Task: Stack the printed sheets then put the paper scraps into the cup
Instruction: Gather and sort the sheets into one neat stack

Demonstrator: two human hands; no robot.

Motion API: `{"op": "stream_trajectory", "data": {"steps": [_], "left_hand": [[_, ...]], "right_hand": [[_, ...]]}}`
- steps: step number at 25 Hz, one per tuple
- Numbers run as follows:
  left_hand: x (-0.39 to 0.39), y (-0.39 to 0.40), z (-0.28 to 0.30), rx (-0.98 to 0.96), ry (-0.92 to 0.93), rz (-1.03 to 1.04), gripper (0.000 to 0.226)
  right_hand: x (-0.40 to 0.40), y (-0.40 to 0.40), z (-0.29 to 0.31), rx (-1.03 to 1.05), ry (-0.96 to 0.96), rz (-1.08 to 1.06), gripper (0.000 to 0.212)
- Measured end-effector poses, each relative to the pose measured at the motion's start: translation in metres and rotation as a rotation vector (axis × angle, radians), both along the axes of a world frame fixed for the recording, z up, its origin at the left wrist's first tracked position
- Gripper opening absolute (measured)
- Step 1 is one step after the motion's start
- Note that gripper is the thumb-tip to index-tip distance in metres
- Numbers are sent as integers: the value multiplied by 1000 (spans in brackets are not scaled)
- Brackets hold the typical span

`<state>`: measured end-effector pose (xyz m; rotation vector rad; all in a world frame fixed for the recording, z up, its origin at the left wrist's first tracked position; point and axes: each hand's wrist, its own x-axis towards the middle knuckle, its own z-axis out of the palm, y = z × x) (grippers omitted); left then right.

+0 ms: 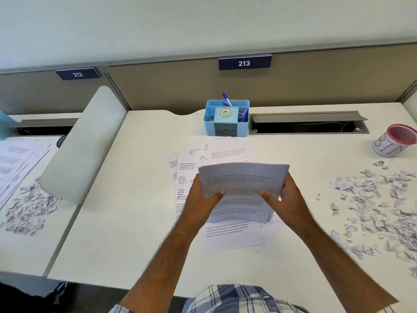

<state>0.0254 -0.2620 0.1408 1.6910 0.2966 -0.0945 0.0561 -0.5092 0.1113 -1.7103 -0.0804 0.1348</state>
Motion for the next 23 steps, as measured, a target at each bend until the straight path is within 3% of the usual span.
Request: {"op": "stream_trajectory", "data": {"steps": [4, 10, 23], "left_hand": [[0, -6, 3, -21, -30, 44, 31], [-2, -4, -2, -32, -58, 63, 49], [2, -6, -18, -61, 41, 30, 33]], "right_hand": [[-3, 6, 8, 27, -11, -41, 45], [-7, -1, 1, 34, -10, -49, 44], [-15, 4, -21, -70, 72, -21, 39]]}}
